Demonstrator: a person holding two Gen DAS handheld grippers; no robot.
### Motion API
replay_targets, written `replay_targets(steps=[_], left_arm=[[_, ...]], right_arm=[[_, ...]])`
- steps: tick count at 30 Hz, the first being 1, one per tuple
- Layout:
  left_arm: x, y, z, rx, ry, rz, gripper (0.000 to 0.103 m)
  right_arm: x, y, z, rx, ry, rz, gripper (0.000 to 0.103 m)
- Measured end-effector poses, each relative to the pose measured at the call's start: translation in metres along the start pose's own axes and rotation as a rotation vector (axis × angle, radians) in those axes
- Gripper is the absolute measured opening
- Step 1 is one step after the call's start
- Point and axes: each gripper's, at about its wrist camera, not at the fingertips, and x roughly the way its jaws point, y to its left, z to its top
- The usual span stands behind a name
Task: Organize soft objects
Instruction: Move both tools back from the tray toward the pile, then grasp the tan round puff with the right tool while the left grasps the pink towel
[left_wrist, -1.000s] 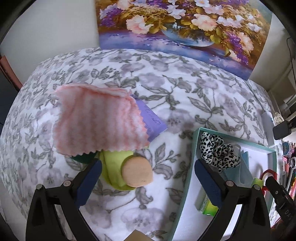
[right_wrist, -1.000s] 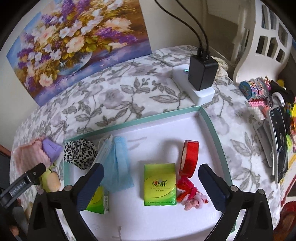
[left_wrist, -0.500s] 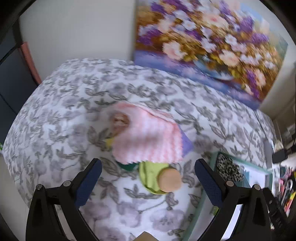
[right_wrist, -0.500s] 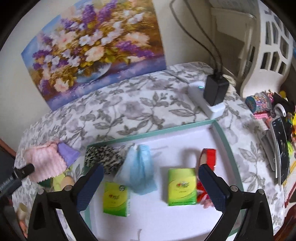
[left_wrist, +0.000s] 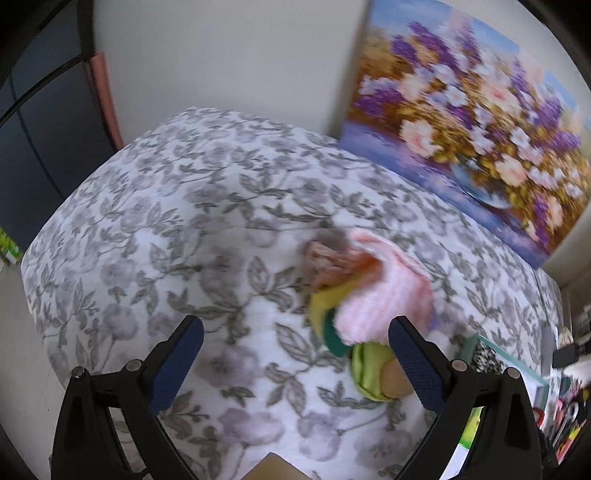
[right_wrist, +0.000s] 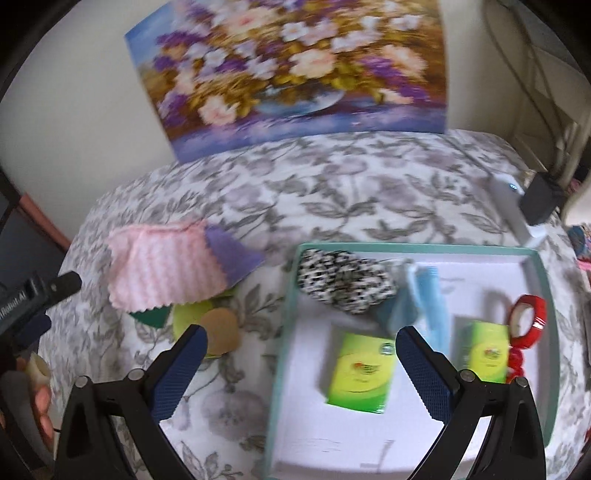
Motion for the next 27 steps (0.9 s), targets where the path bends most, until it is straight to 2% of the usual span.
replay_targets(steps=[5, 13, 17, 21, 24, 27], left_arm=[[0.007, 0.016, 0.004, -0.049, 0.018, 0.004, 0.1], [0.025, 0.023, 0.005, -0.045, 0.046, 0.031, 0.1], [0.037, 0.024, 0.004, -0.051, 0.055, 0.03, 0.1], [0.041, 0.021, 0.006, -0.042, 0.023, 0.013, 0.1], [0.044, 0.019, 0.008, -0.043, 0.05, -0.021, 0.1], [0.052, 0.017, 0.009, -0.036, 0.091, -0.025, 0.1]], right_arm=[[0.01, 0.026, 0.0, -0.036, 0.002, 0.038, 0.103], [0.035, 0.06, 0.001, -0.078, 0.017, 0.087, 0.103], [0.048, 0.071, -0.001, -0.096, 0.038, 0.111, 0.094], [0.063, 0.077, -0.003, -0.115, 0.06, 0.119, 0.089], [0.071, 0.077, -0.005, -0.114, 0.073, 0.126, 0.086], [0.08, 0.075, -0.006, -0.104, 0.092, 0.127, 0.086]])
